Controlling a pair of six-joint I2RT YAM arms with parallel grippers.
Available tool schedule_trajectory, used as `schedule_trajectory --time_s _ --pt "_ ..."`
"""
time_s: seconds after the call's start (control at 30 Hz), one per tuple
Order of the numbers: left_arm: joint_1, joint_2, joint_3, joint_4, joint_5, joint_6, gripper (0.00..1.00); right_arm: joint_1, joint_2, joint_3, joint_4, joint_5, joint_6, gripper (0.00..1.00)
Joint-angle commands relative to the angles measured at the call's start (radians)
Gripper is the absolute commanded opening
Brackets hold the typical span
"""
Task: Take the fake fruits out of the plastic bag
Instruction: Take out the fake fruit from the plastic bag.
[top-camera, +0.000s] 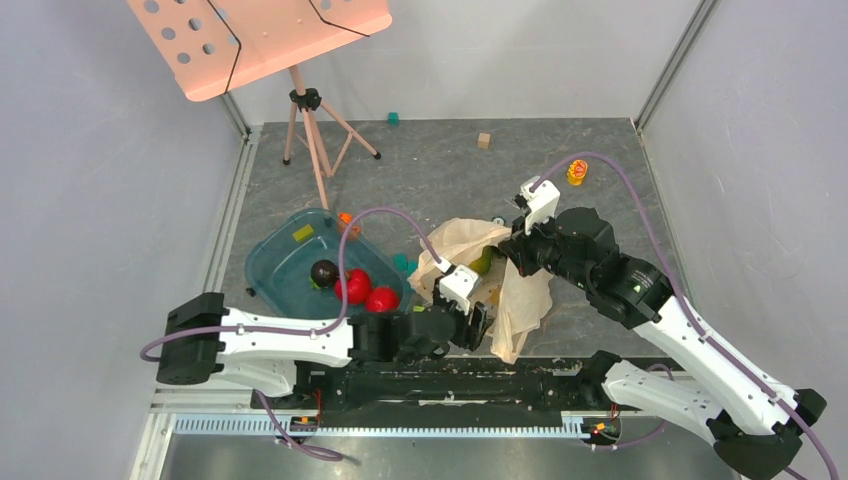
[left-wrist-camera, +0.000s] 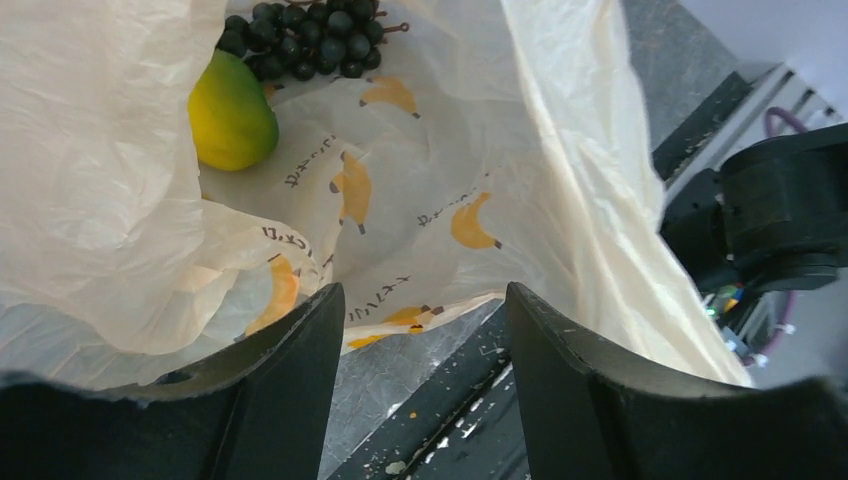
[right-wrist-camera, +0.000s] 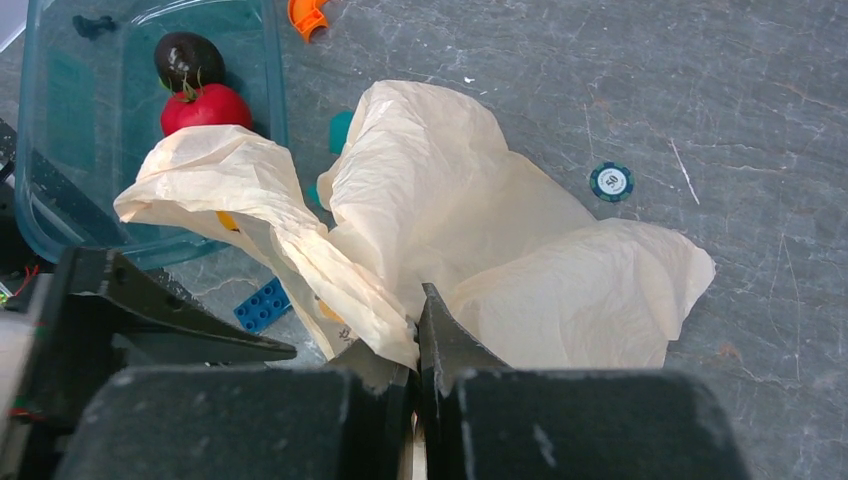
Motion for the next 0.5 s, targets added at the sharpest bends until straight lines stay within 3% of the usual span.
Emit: schedule_trajectory --time_s 0.0,0.3,0.47 --pt "-0.003 0.055 0.025 0.067 -0.104 -0.024 0.66 -0.005 -0.016 0.043 -0.008 -0.032 -0.011 0.00" --pt "0.165 0.185 0.044 0.167 0.068 -0.004 0.68 -0.005 -0.028 0.044 -0.009 -0.038 0.014 0.00" --pt "0.184 0.262 0.124 0.211 0.108 0.040 0.67 -0.005 -0.017 0.036 0.006 -0.068 0.029 0.00"
